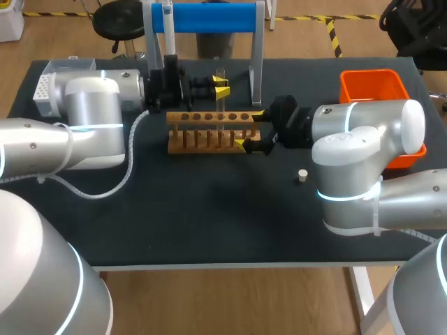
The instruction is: Invert the test tube, pick up the pipette, mount the tip to pipette, aspirate from beaker and dispense into the tube, eject the tip, return the pipette, and cap with the stopper.
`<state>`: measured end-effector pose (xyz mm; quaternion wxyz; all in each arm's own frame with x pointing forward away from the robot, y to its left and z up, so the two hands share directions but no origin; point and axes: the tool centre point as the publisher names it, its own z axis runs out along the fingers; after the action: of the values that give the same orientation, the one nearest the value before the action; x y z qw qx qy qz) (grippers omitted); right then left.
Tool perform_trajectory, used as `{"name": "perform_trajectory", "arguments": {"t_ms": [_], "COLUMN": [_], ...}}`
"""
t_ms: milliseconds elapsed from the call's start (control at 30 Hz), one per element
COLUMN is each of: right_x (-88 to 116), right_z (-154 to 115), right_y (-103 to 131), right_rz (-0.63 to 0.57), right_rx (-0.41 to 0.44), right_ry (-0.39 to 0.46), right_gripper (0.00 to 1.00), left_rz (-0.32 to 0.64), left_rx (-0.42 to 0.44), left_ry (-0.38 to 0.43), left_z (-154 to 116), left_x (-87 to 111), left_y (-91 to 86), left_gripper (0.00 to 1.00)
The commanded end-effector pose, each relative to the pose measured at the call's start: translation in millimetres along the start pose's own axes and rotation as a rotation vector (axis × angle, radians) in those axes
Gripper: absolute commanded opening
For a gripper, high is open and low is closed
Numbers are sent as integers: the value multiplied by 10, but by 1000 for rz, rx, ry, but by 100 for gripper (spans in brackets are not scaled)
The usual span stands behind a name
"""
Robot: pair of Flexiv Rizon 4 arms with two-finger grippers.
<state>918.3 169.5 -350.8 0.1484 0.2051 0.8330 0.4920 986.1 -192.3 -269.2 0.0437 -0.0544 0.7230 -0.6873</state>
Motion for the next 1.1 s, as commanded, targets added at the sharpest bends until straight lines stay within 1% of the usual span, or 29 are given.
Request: {"name": "perform_trajectory", "arguments": {"t_ms": [33,800,1067,1100], "right_x": [0,0,0,0], "right_z": [5,5,5,5], "right_y": [-1,-1,-1,-1], "right_rz": [0,0,0,0], "right_rx": [0,0,0,0], "right_ry": [1,1,1,1], "right_gripper": [100,100,100,100], "left_rz": [-1,-10,-19,-20], "left_rx": [7,13,3,5], "left_ry": [5,18,16,16], "left_z": [6,0,-3,-2], "left_x": [-24,-47,-50,-50], "left_y": [41,138,154,155], "left_gripper": [0,0,0,39]}}
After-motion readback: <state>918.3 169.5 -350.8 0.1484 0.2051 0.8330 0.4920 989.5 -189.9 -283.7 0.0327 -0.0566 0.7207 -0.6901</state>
